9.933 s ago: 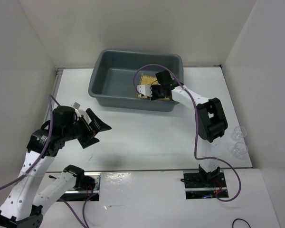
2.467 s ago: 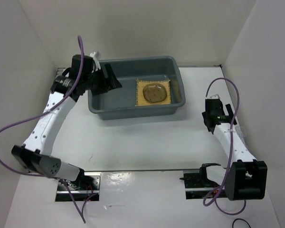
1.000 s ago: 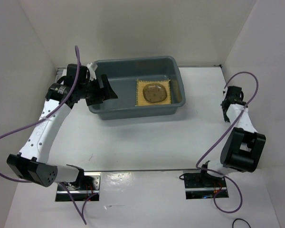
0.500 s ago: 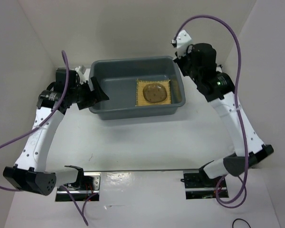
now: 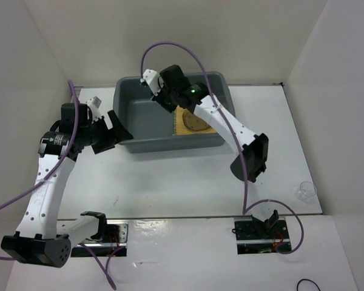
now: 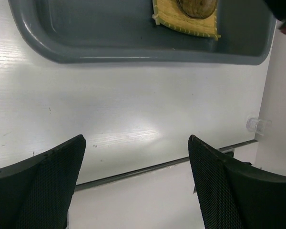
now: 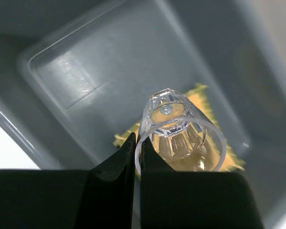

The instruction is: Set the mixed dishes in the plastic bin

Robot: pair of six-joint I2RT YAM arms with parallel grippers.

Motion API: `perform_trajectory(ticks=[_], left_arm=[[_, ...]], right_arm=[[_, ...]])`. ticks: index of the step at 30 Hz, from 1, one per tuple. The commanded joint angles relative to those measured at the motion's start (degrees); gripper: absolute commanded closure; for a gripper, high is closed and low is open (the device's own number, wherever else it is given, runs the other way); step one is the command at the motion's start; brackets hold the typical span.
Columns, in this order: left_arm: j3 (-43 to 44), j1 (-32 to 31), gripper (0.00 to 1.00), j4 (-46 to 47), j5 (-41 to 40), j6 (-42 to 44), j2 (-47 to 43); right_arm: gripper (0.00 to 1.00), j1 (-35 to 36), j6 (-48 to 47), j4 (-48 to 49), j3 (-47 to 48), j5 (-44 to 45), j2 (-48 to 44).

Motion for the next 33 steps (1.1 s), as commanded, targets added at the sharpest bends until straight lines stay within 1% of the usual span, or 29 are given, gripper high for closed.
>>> perform_trajectory(ticks=[1,4,8,10,11,12,13,14,15,16,17,18,19,20,22,23,24,25,28,29,33], left_arm=[[-1.0,0.5,0.06,0.1,2.3,0.2,-2.0],[-1.7,1.0,0.06,0.8,4.3,-1.2,-2.0],[-3.0,1.0,0.06,1.3,4.8,-2.6,-2.0],[-3.0,1.0,0.06,1.3,5.4,-3.2,-2.0],[-3.0,1.0,0.06,1.3,5.4,-3.8,-2.0],[-3.0,1.0,0.06,1.3,5.4,-3.8,-2.0],[-2.4,1.0,0.06,0.7,5.4,-3.8,-2.0],[-2.4,1.0,0.06,0.7,5.4,-4.3,-2.0],[-1.8,1.0,0.06,0.2,5.4,-4.3,-2.0],[-1.8,1.0,0.06,-0.6,5.4,-4.3,-2.0],[-1.8,1.0,0.06,-1.2,5.4,-4.3,-2.0],[-1.3,1.0,0.06,-1.8,4.9,-4.3,-2.0],[-1.3,1.0,0.06,-2.7,4.9,-4.3,-2.0],[-1.3,1.0,0.06,-2.7,4.9,-4.3,-2.0],[-1.3,1.0,0.05,-3.5,4.3,-4.3,-2.5],[-1.3,1.0,0.05,-4.1,4.3,-4.3,-2.5],[-1.3,1.0,0.05,-4.1,4.3,-4.3,-2.5],[-1.3,1.0,0.05,-4.1,4.3,-4.8,-3.1],[-2.4,1.0,0.05,-4.1,4.3,-4.9,-3.1],[-2.5,1.0,0.05,-4.1,4.3,-4.9,-3.1],[-3.6,1.0,0.05,-3.5,4.3,-5.5,-3.6]], right_arm=[[1.00,-0.5,0.8,-3.3,7.3,-4.4,4.5],[1.00,-0.5,0.8,-3.9,9.0,-6.5,8.2],[1.00,0.1,0.1,-4.5,9.5,-7.9,12.0],[1.00,0.1,-0.5,-7.1,11.9,-8.5,14.4],[1.00,0.1,-1.1,-8.7,13.8,-8.5,18.1],[1.00,0.1,-1.1,-10.8,20.1,-8.5,20.7],[1.00,0.1,-1.8,-17.4,25.3,-8.5,24.0],[1.00,0.1,-1.8,-21.7,32.4,-9.0,32.8],[1.00,0.1,-1.8,-26.1,48.9,-9.0,38.4],[1.00,0.1,-2.3,-23.9,42.3,-7.5,37.4],[1.00,0.6,-3.2,-22.3,37.9,-6.4,35.8],[1.00,0.6,-3.8,-22.3,37.1,-5.7,35.8],[1.00,0.6,-3.8,-22.3,40.1,-5.7,37.6],[1.00,0.6,-3.8,-25.7,45.3,-4.7,40.2],[1.00,1.4,-3.8,-22.4,42.9,-2.0,40.8],[1.00,1.4,-3.8,-22.4,44.0,-1.9,41.3],[1.00,2.2,-4.7,-23.6,48.1,-0.3,43.1],[1.00,2.2,-5.7,-22.7,46.4,1.0,43.1],[0.99,2.8,-6.8,-22.6,48.9,3.3,45.6],[0.99,2.8,-6.8,-22.6,48.3,4.5,45.6],[0.87,3.3,-7.3,-22.0,49.0,5.3,46.1]])
